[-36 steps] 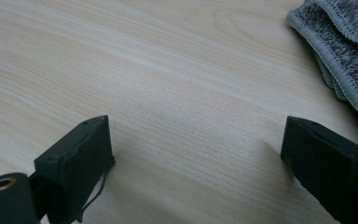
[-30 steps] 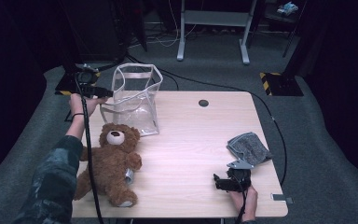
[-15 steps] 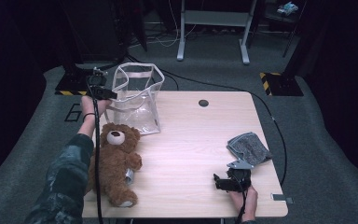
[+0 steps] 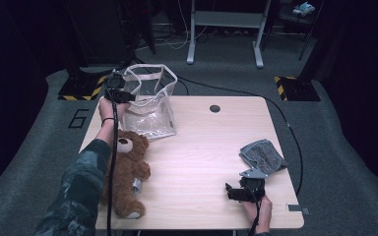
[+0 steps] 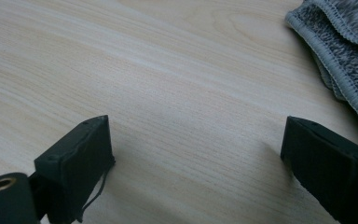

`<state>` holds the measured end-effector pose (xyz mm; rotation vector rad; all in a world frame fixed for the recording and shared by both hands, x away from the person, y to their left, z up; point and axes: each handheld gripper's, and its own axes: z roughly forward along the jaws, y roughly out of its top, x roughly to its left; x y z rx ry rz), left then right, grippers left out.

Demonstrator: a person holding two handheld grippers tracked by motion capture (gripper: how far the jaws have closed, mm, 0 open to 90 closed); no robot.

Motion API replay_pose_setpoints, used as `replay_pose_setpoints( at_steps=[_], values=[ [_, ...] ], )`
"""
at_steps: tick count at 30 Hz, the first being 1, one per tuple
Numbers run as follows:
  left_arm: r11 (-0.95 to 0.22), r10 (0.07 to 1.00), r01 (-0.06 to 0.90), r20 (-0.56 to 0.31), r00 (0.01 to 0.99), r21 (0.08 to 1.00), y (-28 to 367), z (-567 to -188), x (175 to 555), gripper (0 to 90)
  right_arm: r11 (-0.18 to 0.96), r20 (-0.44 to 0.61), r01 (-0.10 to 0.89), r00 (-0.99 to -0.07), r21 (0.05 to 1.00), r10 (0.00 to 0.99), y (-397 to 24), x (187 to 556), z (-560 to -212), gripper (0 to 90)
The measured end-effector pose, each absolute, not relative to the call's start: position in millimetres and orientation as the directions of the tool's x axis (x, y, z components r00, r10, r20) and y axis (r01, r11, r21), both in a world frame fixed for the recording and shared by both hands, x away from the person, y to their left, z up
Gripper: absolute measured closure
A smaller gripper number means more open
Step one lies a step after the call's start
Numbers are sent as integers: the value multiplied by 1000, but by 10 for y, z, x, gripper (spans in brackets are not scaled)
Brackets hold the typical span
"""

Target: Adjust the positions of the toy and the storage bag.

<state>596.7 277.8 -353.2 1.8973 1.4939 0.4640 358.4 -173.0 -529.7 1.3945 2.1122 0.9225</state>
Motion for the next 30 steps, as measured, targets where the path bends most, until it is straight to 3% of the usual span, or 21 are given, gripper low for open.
replay_pose_setpoints(
  at_steps=[12,15,16,18,21,25,30],
  values=[
    [-106,923,715,-200,329,691,2591,-3544,5977,817,268,-2,623,-394,735,919,-1731,3584,-5297,83],
    [-106,923,704,-194,333,703,2596,-3523,5966,722,271,-3,623,-397,734,918,-1733,3583,-5297,84],
    [-133,930,696,-153,334,706,2602,-3507,5964,722,265,-2,623,-390,736,921,-1729,3584,-5298,84],
    [-141,940,701,-128,316,699,2611,-3474,5941,580,265,-4,622,-388,737,922,-1729,3585,-5298,84],
    [-153,949,706,-98,301,691,2628,-3427,5886,496,264,-5,622,-387,737,922,-1728,3583,-5298,85],
    [-178,950,698,-64,306,693,2690,-3371,5803,431,264,-6,620,-385,738,923,-1728,3581,-5298,85],
    [-149,949,688,-93,301,710,2848,-3284,5671,377,264,-5,622,-386,737,923,-1730,3582,-5298,85]
  ],
)
